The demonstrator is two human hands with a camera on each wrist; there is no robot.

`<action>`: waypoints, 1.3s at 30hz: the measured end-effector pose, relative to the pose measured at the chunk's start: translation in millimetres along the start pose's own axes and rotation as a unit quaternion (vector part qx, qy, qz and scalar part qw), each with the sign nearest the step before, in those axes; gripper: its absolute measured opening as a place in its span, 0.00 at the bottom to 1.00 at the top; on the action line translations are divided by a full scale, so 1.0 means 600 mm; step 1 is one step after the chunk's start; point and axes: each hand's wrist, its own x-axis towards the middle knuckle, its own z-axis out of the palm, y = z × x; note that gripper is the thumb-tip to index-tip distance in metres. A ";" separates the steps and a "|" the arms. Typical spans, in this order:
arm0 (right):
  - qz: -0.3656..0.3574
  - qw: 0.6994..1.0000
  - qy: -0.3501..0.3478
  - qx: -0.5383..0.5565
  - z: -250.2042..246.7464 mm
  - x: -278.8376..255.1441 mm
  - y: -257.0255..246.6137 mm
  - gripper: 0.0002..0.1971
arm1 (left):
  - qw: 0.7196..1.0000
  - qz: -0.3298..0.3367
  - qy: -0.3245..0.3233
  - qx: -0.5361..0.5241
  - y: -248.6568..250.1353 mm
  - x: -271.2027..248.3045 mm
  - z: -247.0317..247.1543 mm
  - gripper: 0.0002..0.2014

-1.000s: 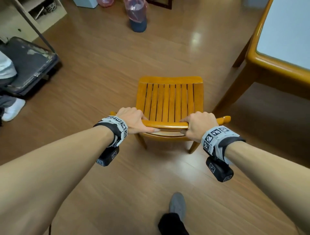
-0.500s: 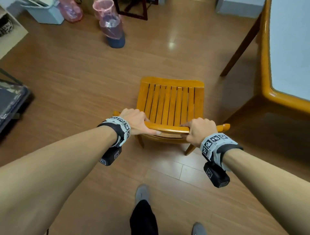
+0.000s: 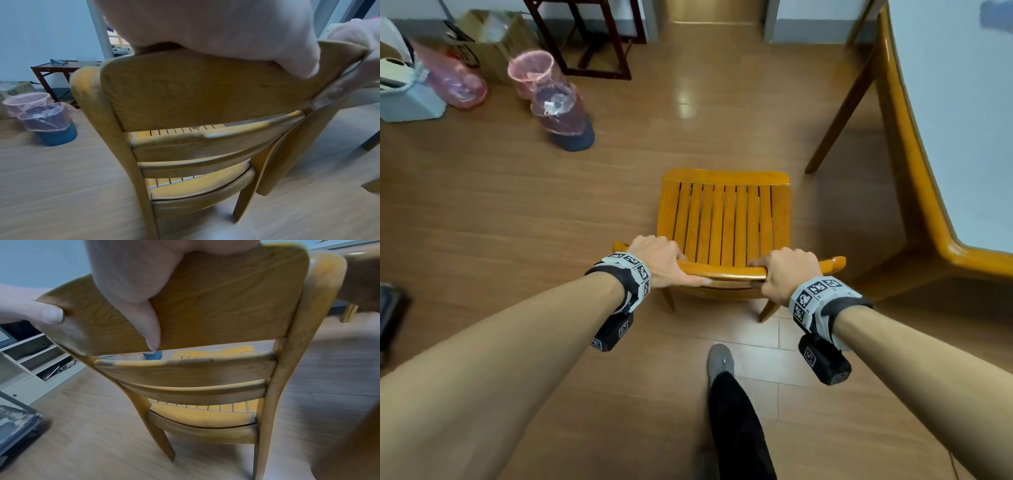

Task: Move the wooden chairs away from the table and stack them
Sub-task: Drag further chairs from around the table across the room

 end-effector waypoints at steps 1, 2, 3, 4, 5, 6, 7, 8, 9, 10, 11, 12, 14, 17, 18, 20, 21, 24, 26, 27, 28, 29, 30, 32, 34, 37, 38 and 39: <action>0.002 1.000 -0.001 0.001 -0.008 0.021 0.002 0.22 | 1.000 0.000 -0.006 0.000 -0.010 0.020 -0.009 0.49; 0.004 1.000 -0.005 0.001 -0.016 0.045 0.004 0.22 | 1.000 0.000 -0.012 0.000 -0.021 0.041 -0.020 0.49; 0.008 1.000 -0.010 0.001 -0.025 0.069 0.006 0.22 | 1.000 0.002 -0.018 0.003 -0.034 0.065 -0.033 0.49; 0.015 1.000 -0.016 0.003 -0.034 0.090 0.009 0.23 | 1.000 0.006 -0.025 0.009 -0.045 0.086 -0.044 0.50; 0.021 1.000 -0.020 0.006 -0.045 0.111 0.011 0.23 | 0.999 0.010 -0.030 0.015 -0.056 0.108 -0.056 0.50; 0.024 0.999 -0.023 0.010 -0.056 0.132 0.014 0.24 | 0.999 0.012 -0.034 0.021 -0.068 0.129 -0.069 0.51; 0.025 0.999 -0.030 0.013 -0.068 0.153 0.016 0.24 | 0.999 0.013 -0.036 0.026 -0.079 0.150 -0.083 0.51; 0.025 0.999 -0.036 0.013 -0.082 0.176 0.018 0.25 | 0.999 0.015 -0.034 0.033 -0.092 0.172 -0.099 0.51; 0.026 0.999 -0.040 0.015 -0.097 0.199 0.023 0.25 | 0.999 0.017 -0.031 0.038 -0.104 0.194 -0.115 0.51; 0.027 0.999 -0.038 0.018 -0.112 0.223 0.028 0.24 | 0.998 0.020 -0.028 0.043 -0.116 0.216 -0.131 0.50; 0.029 0.999 -0.032 0.021 -0.127 0.245 0.033 0.23 | 0.998 0.025 -0.024 0.047 -0.130 0.237 -0.148 0.50; 0.031 0.999 -0.025 0.022 -0.139 0.267 0.037 0.23 | 0.998 0.031 -0.021 0.049 -0.142 0.259 -0.164 0.49; 0.033 0.999 -0.016 0.024 -0.165 0.314 0.043 0.21 | 0.998 0.038 -0.019 0.047 -0.169 0.305 -0.197 0.49; 0.047 0.998 -0.010 0.030 -0.198 0.395 0.052 0.22 | 0.997 0.046 -0.013 0.054 -0.212 0.380 -0.241 0.50; 0.052 0.998 -0.010 0.033 -0.207 0.421 0.055 0.22 | 0.997 0.050 -0.012 0.058 -0.226 0.405 -0.254 0.51; 0.063 0.997 -0.017 0.040 -0.229 0.476 0.059 0.22 | 0.996 0.059 -0.017 0.068 -0.256 0.459 -0.282 0.52; 0.069 0.996 -0.022 0.043 -0.242 0.504 0.062 0.21 | 0.995 0.064 -0.021 0.070 -0.270 0.488 -0.298 0.51; 0.097 0.994 -0.020 0.050 -0.284 0.602 0.068 0.20 | 0.994 0.080 -0.023 0.070 -0.324 0.585 -0.356 0.52; 0.115 0.992 -0.019 0.056 -0.320 0.665 0.071 0.18 | 0.994 0.088 -0.017 0.061 -0.361 0.649 -0.391 0.53; 0.121 0.991 -0.023 0.062 -0.339 0.693 0.070 0.17 | 0.994 0.095 -0.019 0.059 -0.379 0.678 -0.409 0.53; 0.125 0.989 -0.027 0.069 -0.357 0.721 0.072 0.16 | 0.993 0.103 -0.020 0.059 -0.395 0.707 -0.428 0.53; 0.130 0.988 -0.031 0.075 -0.375 0.750 0.075 0.16 | 0.992 0.112 -0.020 0.062 -0.411 0.738 -0.449 0.53; 0.133 0.987 -0.035 0.082 -0.391 0.776 0.079 0.17 | 0.990 0.120 -0.018 0.065 -0.425 0.766 -0.470 0.53; 0.137 0.986 -0.035 0.088 -0.423 0.826 0.090 0.17 | 0.988 0.128 -0.013 0.083 -0.450 0.823 -0.509 0.53; 0.134 0.986 -0.032 0.092 -0.455 0.876 0.106 0.16 | 0.985 0.137 -0.016 0.105 -0.466 0.878 -0.550 0.51; 0.139 0.985 -0.025 0.100 -0.506 0.949 0.146 0.12 | 0.979 0.151 -0.017 0.134 -0.481 0.970 -0.612 0.50; 0.146 0.984 -0.020 0.100 -0.521 0.975 0.165 0.11 | 0.978 0.156 -0.016 0.140 -0.482 1.002 -0.632 0.50; 0.152 0.983 -0.013 0.101 -0.535 1.000 0.184 0.11 | 0.977 0.160 -0.015 0.144 -0.482 1.034 -0.652 0.49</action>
